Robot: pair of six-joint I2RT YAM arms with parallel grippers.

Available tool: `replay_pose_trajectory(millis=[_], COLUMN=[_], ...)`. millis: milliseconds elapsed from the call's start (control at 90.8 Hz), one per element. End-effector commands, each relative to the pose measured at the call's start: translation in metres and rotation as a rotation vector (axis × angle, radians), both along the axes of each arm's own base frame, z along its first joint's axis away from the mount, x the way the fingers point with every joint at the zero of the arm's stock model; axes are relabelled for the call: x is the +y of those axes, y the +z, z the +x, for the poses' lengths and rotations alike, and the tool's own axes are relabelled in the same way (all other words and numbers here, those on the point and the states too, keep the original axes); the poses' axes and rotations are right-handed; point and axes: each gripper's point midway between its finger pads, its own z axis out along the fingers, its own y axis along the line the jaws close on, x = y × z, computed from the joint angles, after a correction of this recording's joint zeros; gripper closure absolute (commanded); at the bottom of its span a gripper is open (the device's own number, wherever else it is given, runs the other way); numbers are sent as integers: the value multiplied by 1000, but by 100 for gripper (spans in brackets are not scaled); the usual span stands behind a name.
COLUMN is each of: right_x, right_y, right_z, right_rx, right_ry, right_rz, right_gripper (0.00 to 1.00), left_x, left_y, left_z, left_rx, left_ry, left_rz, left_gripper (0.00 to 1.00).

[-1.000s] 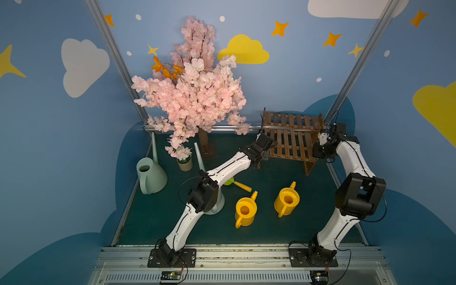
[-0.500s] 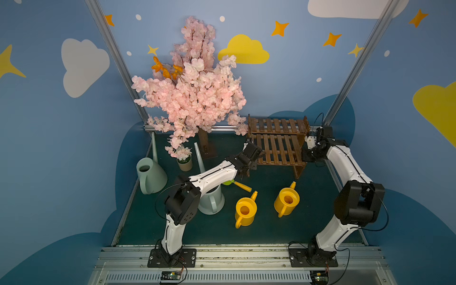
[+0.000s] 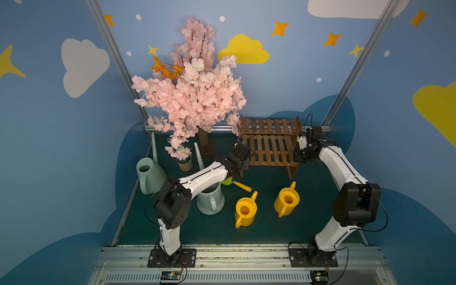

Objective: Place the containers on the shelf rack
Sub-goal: Move the shelf to the center of the board.

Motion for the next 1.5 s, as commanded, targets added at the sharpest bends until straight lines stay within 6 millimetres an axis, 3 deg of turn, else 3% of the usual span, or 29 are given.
replay_pose_trajectory(millis=[0,99,319,804,1013,1244,1487], right_x=[-4,-5,-5,-10,-18,-24,-11], right_y=[-16,-16,-6,34,59,79,82], right_z=[12,14,21,15,3,-28,-112], right_rx=[12,12,-6,-80,-144,-195,-172], right_ry=[-29,-37,-50,-103,-140,-155,-145], right_rz=[-24,-26,-23,-10,-36,-27,33], right_gripper=[100,100,88,50,25,11,2], left_x=[20,18,13,11,12,6,-28], left_y=[-18,-22,-19,19,44,72,97], left_z=[-9,-6,-4,-17,-29,-53,-129], left_rx=[84,92,94,55,27,29,87], left_ry=[-29,-37,-50,-136,-202,-342,-752], left_rz=[74,73,58,32,33,17,-120], left_gripper=[98,98,93,49,35,20,0])
